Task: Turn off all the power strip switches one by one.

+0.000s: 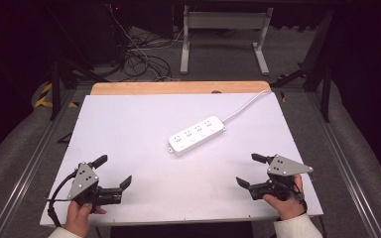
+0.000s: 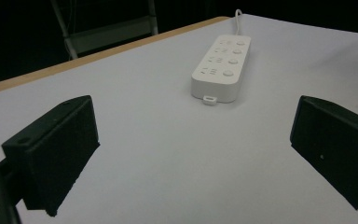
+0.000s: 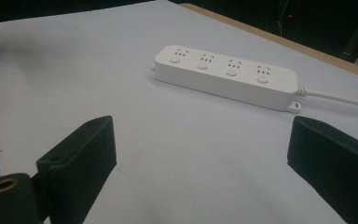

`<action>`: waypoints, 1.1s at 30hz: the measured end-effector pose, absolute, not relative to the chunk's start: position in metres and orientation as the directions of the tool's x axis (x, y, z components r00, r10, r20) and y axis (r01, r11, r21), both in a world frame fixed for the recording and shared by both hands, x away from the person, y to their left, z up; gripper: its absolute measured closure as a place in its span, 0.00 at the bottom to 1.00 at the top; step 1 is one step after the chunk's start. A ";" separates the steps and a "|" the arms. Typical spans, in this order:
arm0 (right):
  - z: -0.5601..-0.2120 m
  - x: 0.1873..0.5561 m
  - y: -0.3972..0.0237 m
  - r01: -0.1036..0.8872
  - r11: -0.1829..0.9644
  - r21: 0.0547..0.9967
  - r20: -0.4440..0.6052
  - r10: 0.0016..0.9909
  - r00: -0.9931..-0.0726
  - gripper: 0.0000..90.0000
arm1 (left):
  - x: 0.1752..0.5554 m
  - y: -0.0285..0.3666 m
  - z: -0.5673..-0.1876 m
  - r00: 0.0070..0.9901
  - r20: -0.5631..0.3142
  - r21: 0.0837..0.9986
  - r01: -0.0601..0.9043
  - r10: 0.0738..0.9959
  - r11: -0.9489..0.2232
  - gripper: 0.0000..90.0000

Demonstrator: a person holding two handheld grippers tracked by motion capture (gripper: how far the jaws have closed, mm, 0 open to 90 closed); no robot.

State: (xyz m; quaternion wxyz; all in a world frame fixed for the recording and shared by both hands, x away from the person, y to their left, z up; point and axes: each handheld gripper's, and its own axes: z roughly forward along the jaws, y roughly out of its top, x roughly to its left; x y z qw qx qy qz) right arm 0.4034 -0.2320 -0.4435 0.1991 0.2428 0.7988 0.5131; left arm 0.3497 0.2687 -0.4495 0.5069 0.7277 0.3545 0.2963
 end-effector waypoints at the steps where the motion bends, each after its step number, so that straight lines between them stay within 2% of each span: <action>1: -0.443 0.404 -0.232 0.184 0.356 0.916 -0.069 0.592 -0.803 0.10 | 0.349 0.269 -0.449 0.573 0.071 0.948 0.214 0.816 -0.233 0.02; 12: -0.443 0.404 -0.231 0.181 0.363 0.914 -0.073 0.586 -0.807 0.10 | 0.347 0.268 -0.448 0.572 0.103 0.946 0.197 0.814 -0.258 0.02; 26: -0.438 0.408 -0.226 0.193 0.373 0.907 -0.071 0.589 -0.805 0.12 | 0.347 0.269 -0.448 0.570 0.090 0.947 0.205 0.817 -0.248 0.02; 33: -0.425 0.415 -0.216 0.186 0.380 0.906 -0.071 0.569 -0.819 0.13 | 0.347 0.269 -0.447 0.569 0.091 0.947 0.203 0.817 -0.247 0.02</action>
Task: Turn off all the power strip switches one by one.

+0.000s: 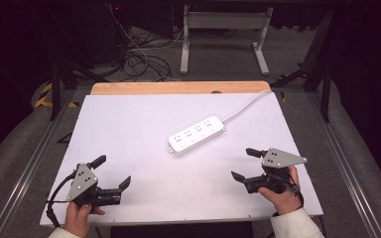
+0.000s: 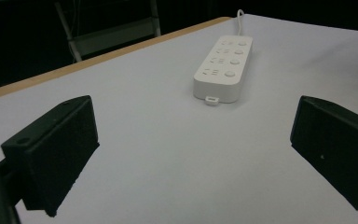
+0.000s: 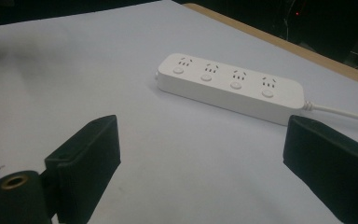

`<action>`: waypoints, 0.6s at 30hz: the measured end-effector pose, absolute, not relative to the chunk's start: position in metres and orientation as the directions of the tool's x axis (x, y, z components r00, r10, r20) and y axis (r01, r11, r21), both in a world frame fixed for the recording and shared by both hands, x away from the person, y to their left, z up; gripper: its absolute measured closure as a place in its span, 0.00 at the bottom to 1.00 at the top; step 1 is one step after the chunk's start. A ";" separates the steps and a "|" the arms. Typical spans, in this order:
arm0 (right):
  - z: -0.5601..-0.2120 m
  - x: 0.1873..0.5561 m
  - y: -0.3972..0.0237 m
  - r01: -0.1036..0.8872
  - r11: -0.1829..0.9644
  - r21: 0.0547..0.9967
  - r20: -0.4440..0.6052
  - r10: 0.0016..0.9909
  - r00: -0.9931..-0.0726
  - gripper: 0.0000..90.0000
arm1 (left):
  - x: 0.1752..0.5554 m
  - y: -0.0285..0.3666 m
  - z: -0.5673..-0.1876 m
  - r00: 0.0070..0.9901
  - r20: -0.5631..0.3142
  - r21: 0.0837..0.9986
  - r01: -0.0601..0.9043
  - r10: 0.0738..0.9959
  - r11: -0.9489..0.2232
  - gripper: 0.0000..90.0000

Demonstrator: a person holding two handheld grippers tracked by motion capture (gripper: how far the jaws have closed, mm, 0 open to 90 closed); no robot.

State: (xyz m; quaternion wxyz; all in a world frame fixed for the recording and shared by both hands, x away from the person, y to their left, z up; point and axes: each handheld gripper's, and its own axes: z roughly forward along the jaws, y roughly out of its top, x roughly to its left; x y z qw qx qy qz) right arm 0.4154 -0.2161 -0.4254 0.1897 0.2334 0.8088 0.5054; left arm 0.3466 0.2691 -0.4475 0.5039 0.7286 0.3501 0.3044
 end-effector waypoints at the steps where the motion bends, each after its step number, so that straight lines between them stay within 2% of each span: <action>1: -0.424 0.417 -0.214 0.185 0.380 0.906 -0.070 0.567 -0.821 0.14 | 0.347 0.269 -0.447 0.570 0.091 0.948 0.203 0.816 -0.247 0.02; 18: -0.403 0.443 -0.179 0.182 0.414 0.892 -0.070 0.524 -0.849 0.18 | 0.346 0.270 -0.447 0.567 0.101 0.946 0.199 0.817 -0.255 0.02</action>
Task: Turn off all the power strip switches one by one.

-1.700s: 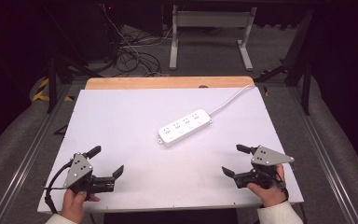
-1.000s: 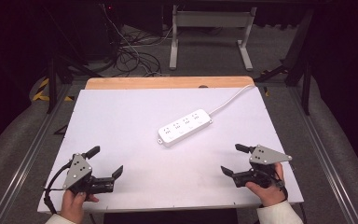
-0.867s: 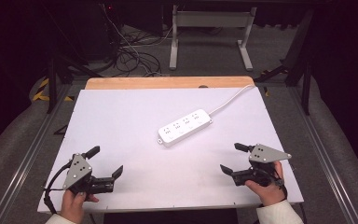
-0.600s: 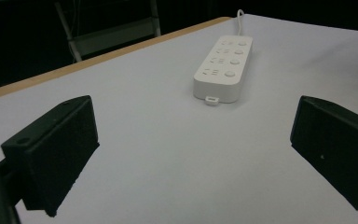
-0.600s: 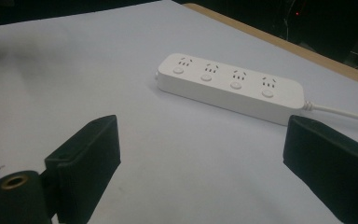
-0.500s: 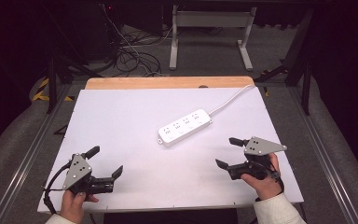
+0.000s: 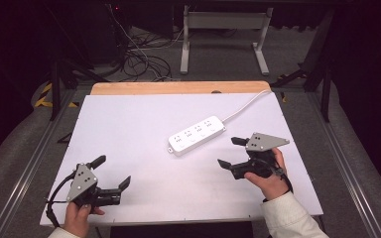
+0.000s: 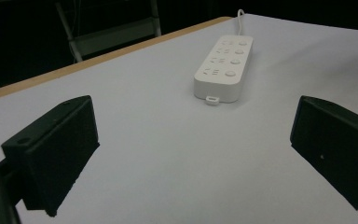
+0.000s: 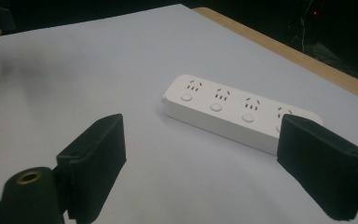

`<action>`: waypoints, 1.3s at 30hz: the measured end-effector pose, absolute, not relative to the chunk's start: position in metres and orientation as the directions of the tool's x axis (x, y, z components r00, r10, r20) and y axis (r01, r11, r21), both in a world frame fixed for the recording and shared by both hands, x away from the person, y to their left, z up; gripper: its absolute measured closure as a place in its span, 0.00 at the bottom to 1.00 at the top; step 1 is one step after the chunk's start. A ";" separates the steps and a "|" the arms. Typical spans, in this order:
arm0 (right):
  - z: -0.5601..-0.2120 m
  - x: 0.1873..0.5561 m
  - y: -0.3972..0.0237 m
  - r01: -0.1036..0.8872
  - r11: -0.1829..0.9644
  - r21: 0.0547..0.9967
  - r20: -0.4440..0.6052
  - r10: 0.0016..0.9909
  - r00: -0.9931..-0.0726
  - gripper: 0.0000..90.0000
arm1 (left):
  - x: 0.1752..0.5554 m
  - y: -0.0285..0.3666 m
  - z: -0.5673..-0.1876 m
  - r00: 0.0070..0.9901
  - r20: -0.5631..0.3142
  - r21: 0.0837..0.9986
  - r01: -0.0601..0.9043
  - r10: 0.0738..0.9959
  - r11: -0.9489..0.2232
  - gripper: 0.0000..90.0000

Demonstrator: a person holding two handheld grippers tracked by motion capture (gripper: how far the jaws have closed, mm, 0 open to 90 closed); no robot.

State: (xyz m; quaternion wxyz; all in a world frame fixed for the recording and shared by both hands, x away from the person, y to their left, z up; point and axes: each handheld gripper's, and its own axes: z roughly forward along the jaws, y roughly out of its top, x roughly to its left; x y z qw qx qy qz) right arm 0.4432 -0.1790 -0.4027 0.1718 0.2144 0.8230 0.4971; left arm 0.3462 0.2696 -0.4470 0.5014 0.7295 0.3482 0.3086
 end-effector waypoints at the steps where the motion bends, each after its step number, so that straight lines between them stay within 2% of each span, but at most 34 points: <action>1: -0.402 0.445 -0.177 0.182 0.416 0.891 -0.070 0.521 -0.851 0.19 | 0.346 0.270 -0.447 0.567 0.101 0.946 0.199 0.817 -0.255 0.02; 20: -0.392 0.465 -0.135 0.159 0.468 0.869 -0.095 0.473 -0.876 0.22 | 0.345 0.269 -0.447 0.568 0.107 0.945 0.196 0.816 -0.260 0.02; 26: -0.394 0.473 -0.124 0.166 0.495 0.853 -0.099 0.466 -0.879 0.27 | 0.344 0.268 -0.447 0.569 0.112 0.945 0.194 0.815 -0.265 0.02; 27: -0.394 0.475 -0.121 0.154 0.507 0.848 -0.112 0.455 -0.883 0.32 | 0.344 0.268 -0.447 0.569 0.110 0.945 0.195 0.815 -0.263 0.02; 29: -0.393 0.476 -0.120 0.150 0.506 0.849 -0.118 0.458 -0.881 0.34 | 0.344 0.269 -0.446 0.567 0.109 0.946 0.193 0.816 -0.261 0.02; 30: -0.392 0.477 -0.121 0.142 0.505 0.852 -0.121 0.453 -0.883 0.47 | 0.344 0.269 -0.446 0.567 0.111 0.946 0.193 0.816 -0.262 0.02; 31: -0.392 0.477 -0.121 0.142 0.505 0.852 -0.121 0.453 -0.883 0.47 | 0.344 0.269 -0.447 0.565 0.111 0.946 0.192 0.818 -0.261 0.02; 33: -0.391 0.478 -0.119 0.132 0.515 0.847 -0.134 0.447 -0.884 0.60 | 0.344 0.269 -0.447 0.565 0.105 0.947 0.194 0.819 -0.256 0.02; 35: -0.390 0.478 -0.118 0.141 0.515 0.846 -0.126 0.449 -0.885 0.67 | 0.344 0.269 -0.447 0.566 0.107 0.946 0.195 0.818 -0.259 0.02; 37: -0.390 0.479 -0.117 0.154 0.512 0.845 -0.118 0.459 -0.880 0.69 | 0.344 0.269 -0.447 0.567 0.112 0.945 0.193 0.816 -0.263 0.02; 38: -0.389 0.481 -0.117 0.183 0.477 0.860 -0.069 0.463 -0.884 0.78 | 0.344 0.269 -0.447 0.568 0.113 0.945 0.193 0.815 -0.265 0.02; 39: -0.389 0.481 -0.117 0.183 0.477 0.860 -0.069 0.463 -0.884 0.78 | 0.343 0.268 -0.447 0.567 0.112 0.945 0.195 0.816 -0.265 0.02</action>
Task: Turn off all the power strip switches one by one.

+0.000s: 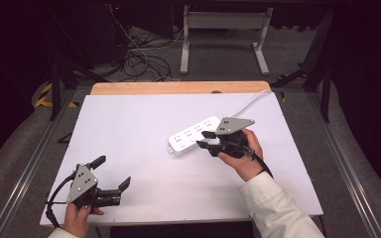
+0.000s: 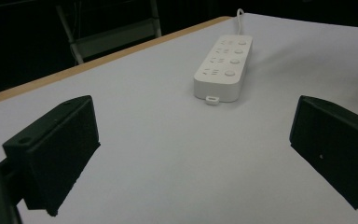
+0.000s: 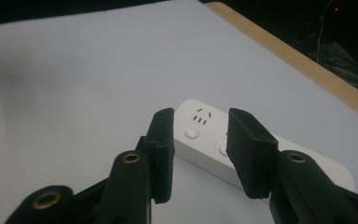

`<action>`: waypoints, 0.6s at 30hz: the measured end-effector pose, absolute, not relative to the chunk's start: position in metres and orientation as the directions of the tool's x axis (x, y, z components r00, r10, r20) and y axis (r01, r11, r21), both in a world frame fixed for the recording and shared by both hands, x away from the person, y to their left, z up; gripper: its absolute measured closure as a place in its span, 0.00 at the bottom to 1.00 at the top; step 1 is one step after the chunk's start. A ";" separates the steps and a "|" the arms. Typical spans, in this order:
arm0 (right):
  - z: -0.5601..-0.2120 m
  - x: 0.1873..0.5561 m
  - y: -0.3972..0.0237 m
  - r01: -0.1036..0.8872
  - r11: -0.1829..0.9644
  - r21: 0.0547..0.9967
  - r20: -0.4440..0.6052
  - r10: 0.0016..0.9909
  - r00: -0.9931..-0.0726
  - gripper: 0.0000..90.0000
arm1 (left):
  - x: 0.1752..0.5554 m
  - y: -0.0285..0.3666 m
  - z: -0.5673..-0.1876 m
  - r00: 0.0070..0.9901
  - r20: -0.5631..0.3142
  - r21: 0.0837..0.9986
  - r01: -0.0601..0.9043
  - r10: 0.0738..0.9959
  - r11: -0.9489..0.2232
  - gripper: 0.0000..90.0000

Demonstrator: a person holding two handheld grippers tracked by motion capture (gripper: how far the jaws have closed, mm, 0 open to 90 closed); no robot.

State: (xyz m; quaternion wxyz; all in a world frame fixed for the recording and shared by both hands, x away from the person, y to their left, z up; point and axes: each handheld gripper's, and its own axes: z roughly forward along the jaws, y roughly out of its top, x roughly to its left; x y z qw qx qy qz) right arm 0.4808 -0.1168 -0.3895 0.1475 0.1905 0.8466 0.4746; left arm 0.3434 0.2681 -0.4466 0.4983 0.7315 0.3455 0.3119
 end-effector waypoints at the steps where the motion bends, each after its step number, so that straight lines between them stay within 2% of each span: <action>1: -0.389 0.483 -0.117 0.221 0.447 0.867 -0.002 0.446 -0.895 0.82 | 0.343 0.268 -0.447 0.567 0.113 0.945 0.194 0.816 -0.265 0.02; 5: -0.387 0.486 -0.108 0.219 0.474 0.853 -0.005 0.427 -0.904 1.00 | 0.344 0.268 -0.447 0.570 0.114 0.945 0.191 0.814 -0.267 0.02; 18: -0.397 0.502 -0.083 0.263 0.517 0.815 -0.009 0.464 -0.886 1.00 | 0.343 0.268 -0.447 0.569 0.110 0.945 0.193 0.815 -0.263 0.02</action>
